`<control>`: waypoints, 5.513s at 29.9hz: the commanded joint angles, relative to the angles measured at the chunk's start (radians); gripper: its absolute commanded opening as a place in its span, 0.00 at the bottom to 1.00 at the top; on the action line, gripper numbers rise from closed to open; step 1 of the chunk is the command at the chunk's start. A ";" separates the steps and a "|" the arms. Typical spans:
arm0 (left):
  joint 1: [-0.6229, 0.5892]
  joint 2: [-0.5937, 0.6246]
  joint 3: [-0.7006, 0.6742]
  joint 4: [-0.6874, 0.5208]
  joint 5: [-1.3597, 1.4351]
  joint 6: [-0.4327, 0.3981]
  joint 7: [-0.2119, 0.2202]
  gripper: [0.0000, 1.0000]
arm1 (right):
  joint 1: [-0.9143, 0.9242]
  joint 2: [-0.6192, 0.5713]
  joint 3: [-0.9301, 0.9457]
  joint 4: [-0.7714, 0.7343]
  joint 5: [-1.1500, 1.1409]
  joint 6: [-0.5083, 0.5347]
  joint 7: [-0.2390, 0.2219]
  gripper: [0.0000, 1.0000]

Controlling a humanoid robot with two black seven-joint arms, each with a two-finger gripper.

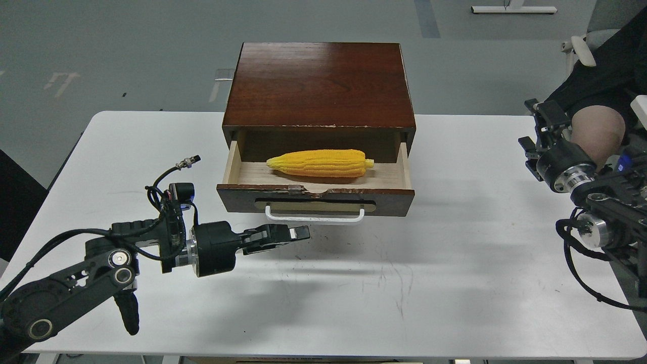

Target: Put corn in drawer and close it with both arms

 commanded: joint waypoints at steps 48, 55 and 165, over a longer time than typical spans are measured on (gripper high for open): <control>-0.015 -0.005 -0.084 0.129 -0.015 0.000 -0.013 0.00 | -0.034 0.000 0.000 0.002 0.000 -0.008 0.000 1.00; -0.025 -0.013 -0.094 0.169 -0.018 0.000 -0.013 0.00 | -0.034 0.000 0.000 0.000 0.000 -0.008 0.000 1.00; -0.196 0.123 -0.092 0.396 -0.638 0.000 -0.141 1.00 | -0.042 -0.011 0.026 0.008 0.005 -0.008 0.000 1.00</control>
